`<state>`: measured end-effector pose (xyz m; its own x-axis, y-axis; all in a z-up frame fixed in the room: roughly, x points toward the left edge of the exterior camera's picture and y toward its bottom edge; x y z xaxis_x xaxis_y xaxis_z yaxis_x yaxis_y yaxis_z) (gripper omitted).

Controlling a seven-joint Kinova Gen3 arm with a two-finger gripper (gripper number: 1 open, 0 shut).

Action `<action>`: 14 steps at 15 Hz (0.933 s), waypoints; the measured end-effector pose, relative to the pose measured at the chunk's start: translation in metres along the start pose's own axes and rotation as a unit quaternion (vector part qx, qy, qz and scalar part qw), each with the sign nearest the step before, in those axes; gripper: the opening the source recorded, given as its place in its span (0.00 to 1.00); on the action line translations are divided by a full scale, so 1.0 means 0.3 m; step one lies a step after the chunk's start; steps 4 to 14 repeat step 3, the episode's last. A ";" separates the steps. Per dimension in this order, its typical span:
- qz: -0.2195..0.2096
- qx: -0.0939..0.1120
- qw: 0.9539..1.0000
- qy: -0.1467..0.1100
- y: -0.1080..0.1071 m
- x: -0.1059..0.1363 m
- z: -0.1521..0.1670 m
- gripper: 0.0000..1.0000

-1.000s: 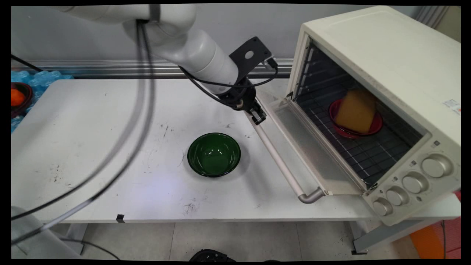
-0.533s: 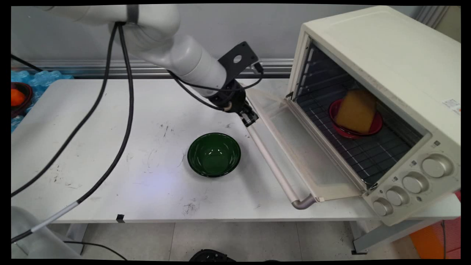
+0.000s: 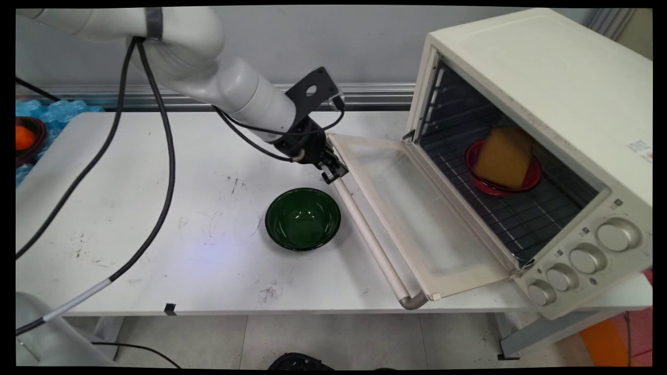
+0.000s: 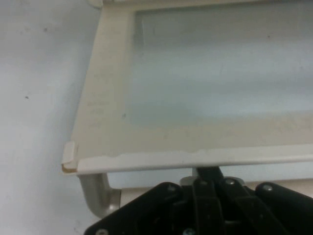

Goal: Open the oven

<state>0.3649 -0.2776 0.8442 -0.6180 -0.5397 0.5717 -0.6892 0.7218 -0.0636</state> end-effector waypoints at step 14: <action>0.000 -0.003 1.000 0.002 -0.011 -0.024 -0.009 0.00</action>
